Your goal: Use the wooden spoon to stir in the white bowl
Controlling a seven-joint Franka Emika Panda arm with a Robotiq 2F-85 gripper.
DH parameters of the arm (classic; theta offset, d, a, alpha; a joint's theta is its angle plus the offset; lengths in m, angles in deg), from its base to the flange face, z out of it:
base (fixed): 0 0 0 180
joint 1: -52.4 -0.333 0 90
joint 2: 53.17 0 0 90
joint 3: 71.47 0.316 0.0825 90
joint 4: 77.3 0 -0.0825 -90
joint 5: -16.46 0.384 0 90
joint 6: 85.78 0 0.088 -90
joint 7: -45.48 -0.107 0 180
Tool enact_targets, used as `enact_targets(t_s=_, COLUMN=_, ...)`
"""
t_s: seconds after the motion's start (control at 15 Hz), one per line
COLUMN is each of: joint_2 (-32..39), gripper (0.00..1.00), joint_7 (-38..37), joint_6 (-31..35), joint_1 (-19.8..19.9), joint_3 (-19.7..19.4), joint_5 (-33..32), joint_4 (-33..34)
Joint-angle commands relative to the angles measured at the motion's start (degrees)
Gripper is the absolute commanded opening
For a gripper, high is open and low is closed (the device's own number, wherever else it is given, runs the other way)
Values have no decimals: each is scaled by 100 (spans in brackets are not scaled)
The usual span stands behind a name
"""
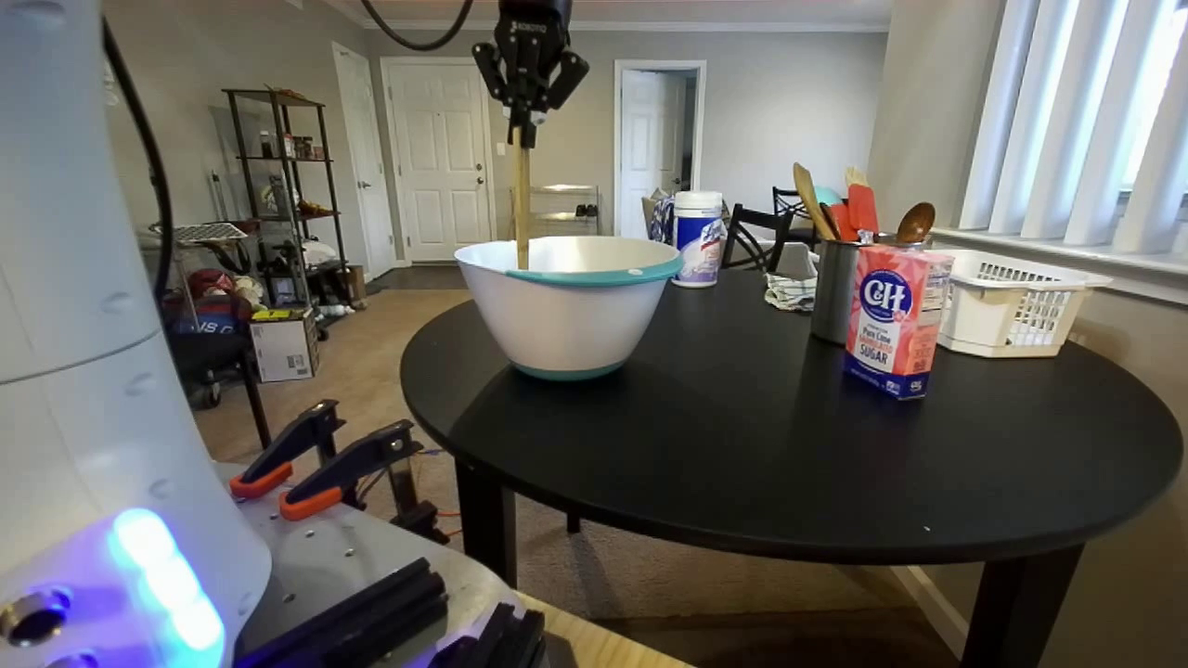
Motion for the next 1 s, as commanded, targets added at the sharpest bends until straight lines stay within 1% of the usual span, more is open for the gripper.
enact_targets(t_s=0.0, joint_2=179, gripper=5, joint_7=264, joint_6=20, joint_1=-102, joint_3=-90, joint_5=488, joint_4=-19)
enact_targets(t_s=0.27, joint_2=140, gripper=6, joint_7=164, joint_6=457, joint_1=-110, joint_3=-86, joint_5=695, joint_4=-116)
enact_targets(t_s=0.53, joint_2=133, gripper=6, joint_7=102, joint_6=1153, joint_1=-114, joint_3=-53, joint_5=955, joint_4=-274)
enact_targets(t_s=0.73, joint_2=133, gripper=6, joint_7=-29, joint_6=1616, joint_1=-158, joint_3=18, joint_5=919, joint_4=-359)
enact_targets(t_s=0.93, joint_2=105, gripper=6, joint_7=-176, joint_6=2011, joint_1=-150, joint_3=95, joint_5=728, joint_4=-445)
